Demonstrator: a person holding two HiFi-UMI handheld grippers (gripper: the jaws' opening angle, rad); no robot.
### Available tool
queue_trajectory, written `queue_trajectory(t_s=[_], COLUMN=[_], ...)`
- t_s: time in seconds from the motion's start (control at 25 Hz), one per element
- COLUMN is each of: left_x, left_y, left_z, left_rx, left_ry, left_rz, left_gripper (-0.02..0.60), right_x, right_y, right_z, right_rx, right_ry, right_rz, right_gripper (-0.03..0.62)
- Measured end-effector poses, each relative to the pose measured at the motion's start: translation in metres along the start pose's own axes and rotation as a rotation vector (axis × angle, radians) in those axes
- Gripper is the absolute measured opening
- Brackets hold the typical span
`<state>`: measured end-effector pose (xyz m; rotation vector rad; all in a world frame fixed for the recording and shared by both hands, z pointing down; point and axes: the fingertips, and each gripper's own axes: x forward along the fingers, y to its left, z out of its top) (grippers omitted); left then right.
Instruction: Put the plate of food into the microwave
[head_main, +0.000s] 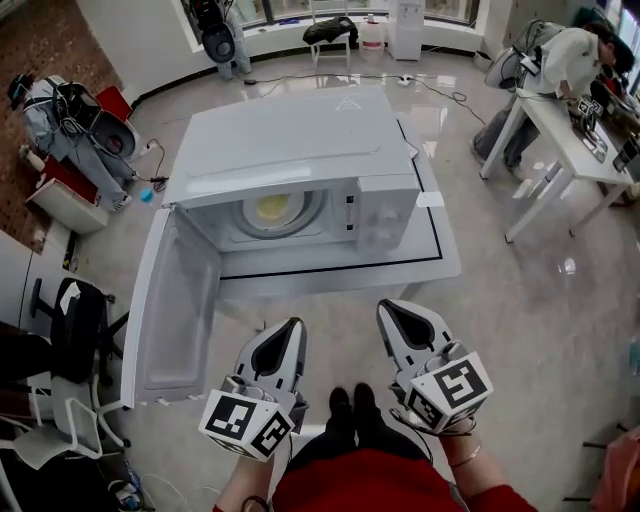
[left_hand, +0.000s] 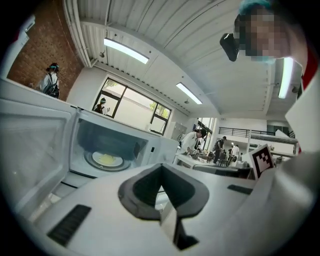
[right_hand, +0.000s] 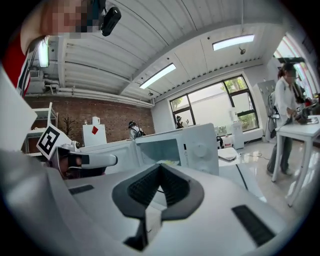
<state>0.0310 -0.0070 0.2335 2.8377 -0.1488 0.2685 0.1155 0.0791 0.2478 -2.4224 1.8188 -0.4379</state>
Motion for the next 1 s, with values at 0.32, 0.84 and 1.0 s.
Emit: queue_trajectory(t_s=[0.32,0.84,1.0], left_x=[0.001,-0.004,-0.007], left_y=[-0.019,-0.012,-0.015], left_z=[0.016,0.004,0.001], left_rx=[0.105,0.022,0.024], left_ry=[-0.032,-0.019,-0.017], left_rz=[-0.002,0.048,0.052], left_gripper=[0.009,0.009,0.009], right_x=[-0.012,-0.006,-0.010], right_y=[0.016,0.021,0.025], right_z=[-0.008,-0.003,-0.002], right_rx=[-0.079,-0.120,-0.148], right_ry=[0.016,0.030,0.020], right_rz=[0.009,0.042,0.049], right_gripper=[0.014,0.014,0.014])
